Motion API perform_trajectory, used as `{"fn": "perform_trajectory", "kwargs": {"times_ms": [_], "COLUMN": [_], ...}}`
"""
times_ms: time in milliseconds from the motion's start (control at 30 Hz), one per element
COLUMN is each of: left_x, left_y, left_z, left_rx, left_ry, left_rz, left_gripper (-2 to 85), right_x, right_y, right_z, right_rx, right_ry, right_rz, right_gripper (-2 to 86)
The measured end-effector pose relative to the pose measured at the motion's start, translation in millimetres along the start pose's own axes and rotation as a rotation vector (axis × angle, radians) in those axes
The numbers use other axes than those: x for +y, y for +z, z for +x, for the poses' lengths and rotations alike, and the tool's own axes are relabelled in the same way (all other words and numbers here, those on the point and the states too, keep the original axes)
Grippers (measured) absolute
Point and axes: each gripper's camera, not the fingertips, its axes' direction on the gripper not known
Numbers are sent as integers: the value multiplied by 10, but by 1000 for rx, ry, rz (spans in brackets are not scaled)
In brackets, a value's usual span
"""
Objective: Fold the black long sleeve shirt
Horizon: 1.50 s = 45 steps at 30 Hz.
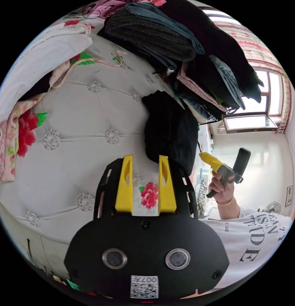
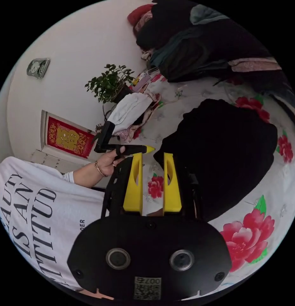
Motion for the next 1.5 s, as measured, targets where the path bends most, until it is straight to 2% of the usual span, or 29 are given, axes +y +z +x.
{"fn": "perform_trajectory", "kwargs": {"times_ms": [67, 167, 300, 433, 500, 600, 800, 1000, 1067, 1200, 1333, 1400, 1433, 1500], "left_x": [-46, -168, -376, -557, -551, -454, -57, 658, 1138, 1890, 2332, 2371, 2332, 2217], "left_y": [36, 163, 414, 692, 653, 508, 903, 1986, 2409, 2941, 3023, 2922, 2801, 2512], "left_z": [-81, -173, -213, -181, -87, 244, 1619, 3589, 4478, 5153, 4742, 4317, 3973, 3400], "left_rx": [43, 144, 252, 257, 257, 292, 330, 510, 546, 476, 368, 231, 117, -52], "left_ry": [34, 64, 101, 115, 144, 237, 511, 818, 984, 1167, 1189, 1184, 1142, 1018], "left_rz": [-20, -58, -107, -199, -194, -175, -298, -527, -621, -753, -761, -731, -694, -614], "left_gripper": [133, 160, 168, 114, 98, 88, 86, 86, 83, 76, 69, 70, 71, 73], "right_x": [172, 504, 814, 830, 859, 933, 1598, 3068, 3543, 4529, 5162, 5186, 5107, 4823], "right_y": [-296, -741, -744, -261, -240, -430, -1379, -2713, -3073, -3657, -3685, -3502, -3327, -2991], "right_z": [162, 585, 1180, 1505, 1494, 1358, 829, 202, -25, -295, 38, 56, 61, 131], "right_rx": [73, 170, -13, -256, -208, -253, -133, 121, 204, 441, 685, 658, 613, 594], "right_ry": [67, 281, 520, 635, 663, 611, 493, 526, 555, 692, 1109, 1062, 992, 930], "right_rz": [105, 237, 268, 234, 254, 324, 520, 836, 920, 1022, 889, 939, 988, 967], "right_gripper": [109, 127, 145, 135, 126, 111, 93, 91, 90, 88, 84, 81, 79, 76]}}
